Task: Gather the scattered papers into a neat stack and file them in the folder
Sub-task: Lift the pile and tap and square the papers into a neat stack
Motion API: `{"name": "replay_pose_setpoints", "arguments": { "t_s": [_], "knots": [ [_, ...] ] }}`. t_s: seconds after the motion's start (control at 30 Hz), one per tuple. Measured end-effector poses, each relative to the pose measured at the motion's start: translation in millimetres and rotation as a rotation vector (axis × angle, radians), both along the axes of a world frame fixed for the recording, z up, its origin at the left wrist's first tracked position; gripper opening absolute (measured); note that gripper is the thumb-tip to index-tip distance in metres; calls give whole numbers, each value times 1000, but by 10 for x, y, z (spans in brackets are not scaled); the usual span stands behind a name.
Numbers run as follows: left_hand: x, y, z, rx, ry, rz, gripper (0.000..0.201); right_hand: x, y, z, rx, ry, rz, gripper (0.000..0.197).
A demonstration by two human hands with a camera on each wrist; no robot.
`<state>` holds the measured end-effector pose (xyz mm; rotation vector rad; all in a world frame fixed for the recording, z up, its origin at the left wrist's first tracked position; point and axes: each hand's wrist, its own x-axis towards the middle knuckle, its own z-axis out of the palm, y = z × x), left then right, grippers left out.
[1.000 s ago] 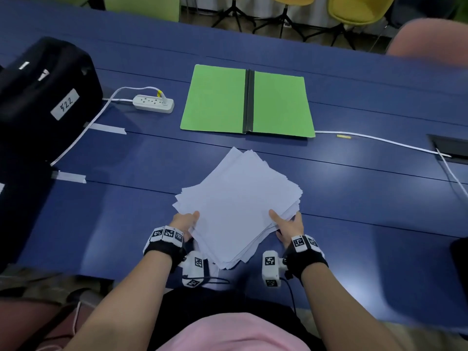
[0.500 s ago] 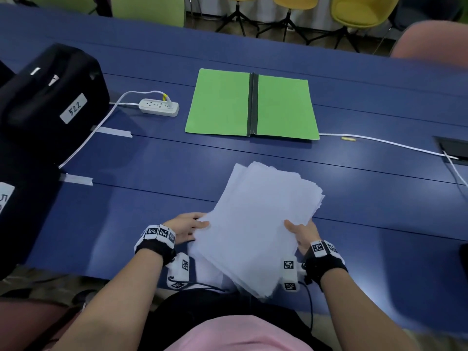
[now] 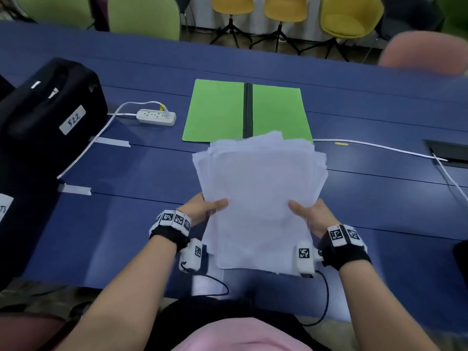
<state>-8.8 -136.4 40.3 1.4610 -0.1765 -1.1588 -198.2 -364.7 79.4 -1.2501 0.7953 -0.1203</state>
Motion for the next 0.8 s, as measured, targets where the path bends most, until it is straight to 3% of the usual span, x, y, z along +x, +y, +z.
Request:
{"name": "replay_pose_setpoints", "arguments": {
  "t_s": [0.07,0.13,0.27,0.37,0.43,0.5,0.63,0.7,0.8],
  "knots": [
    [90,-91,339,-162,6,28,92,121,-55,298,-32,-111,-50,64],
    [129,-225,758,-195,-130,14,94,310,-55,582,-106,-210,-136,45],
    [206,-406,1293,-222,-400,158,55,539,-58,982,-296,-358,-294,34],
    [261,-407,1215,-355,-391,154,60,471,-119,875,-324,-276,-181,32],
    [234,-428,1016,-299,-398,79,70,407,-99,646,-321,-138,-66,36],
    [177,-465,886,-245,-391,72,65,372,-77,465,-288,-87,-64,41],
    [151,-509,900,-252,-356,323,31,370,-119,402,-329,-171,-104,41],
    [121,-589,923,-237,-357,332,30,417,-139,420,-364,-212,-86,39],
    [21,-736,1006,-268,-374,368,41,550,-111,489,-397,-271,-208,37]
  ]
}}
